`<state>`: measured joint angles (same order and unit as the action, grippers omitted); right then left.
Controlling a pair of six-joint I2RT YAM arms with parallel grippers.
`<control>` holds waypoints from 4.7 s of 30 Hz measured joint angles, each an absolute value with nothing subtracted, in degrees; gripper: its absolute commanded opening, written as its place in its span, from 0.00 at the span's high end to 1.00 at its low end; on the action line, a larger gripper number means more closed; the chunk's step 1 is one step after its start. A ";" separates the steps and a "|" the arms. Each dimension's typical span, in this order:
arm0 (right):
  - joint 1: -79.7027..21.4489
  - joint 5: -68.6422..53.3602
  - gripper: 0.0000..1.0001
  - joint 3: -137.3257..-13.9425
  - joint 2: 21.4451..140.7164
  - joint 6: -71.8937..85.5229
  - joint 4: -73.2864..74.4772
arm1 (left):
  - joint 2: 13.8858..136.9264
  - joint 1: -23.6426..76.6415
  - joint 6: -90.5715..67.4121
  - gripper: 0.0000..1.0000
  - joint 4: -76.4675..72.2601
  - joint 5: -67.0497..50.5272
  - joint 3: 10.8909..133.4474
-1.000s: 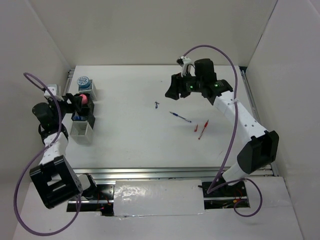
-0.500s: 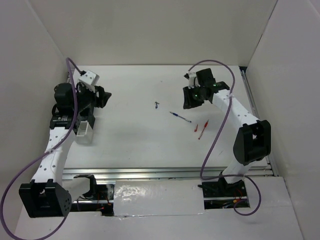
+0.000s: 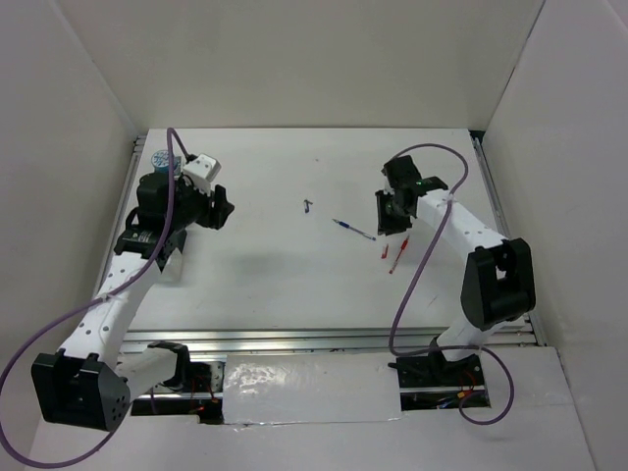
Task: Sort the stationery into containers
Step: Pick up the pen cap from the center of the board.
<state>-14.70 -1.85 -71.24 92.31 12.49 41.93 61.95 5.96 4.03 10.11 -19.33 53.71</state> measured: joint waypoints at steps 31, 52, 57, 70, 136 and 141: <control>-15.90 6.13 0.70 -73.01 109.27 20.03 42.57 | 59.99 8.73 2.50 0.33 11.97 -13.30 52.60; -16.03 -14.06 1.00 -73.49 88.97 19.07 41.69 | 56.45 6.33 -10.96 0.33 8.99 -27.49 51.31; -18.28 -22.13 1.00 -73.84 77.43 20.88 36.07 | 54.92 11.38 -18.24 0.32 5.41 -30.17 51.16; -22.33 -38.59 1.00 -77.73 80.71 33.39 27.33 | 57.74 23.42 -33.10 0.31 -3.73 -27.88 50.35; -30.39 -27.51 0.36 -84.53 86.15 42.06 29.98 | 66.13 27.53 -25.87 1.00 1.23 -22.26 57.82; -24.45 -33.50 0.50 -84.51 85.93 43.33 27.38 | 65.10 27.59 -27.64 1.00 -0.36 -24.64 56.21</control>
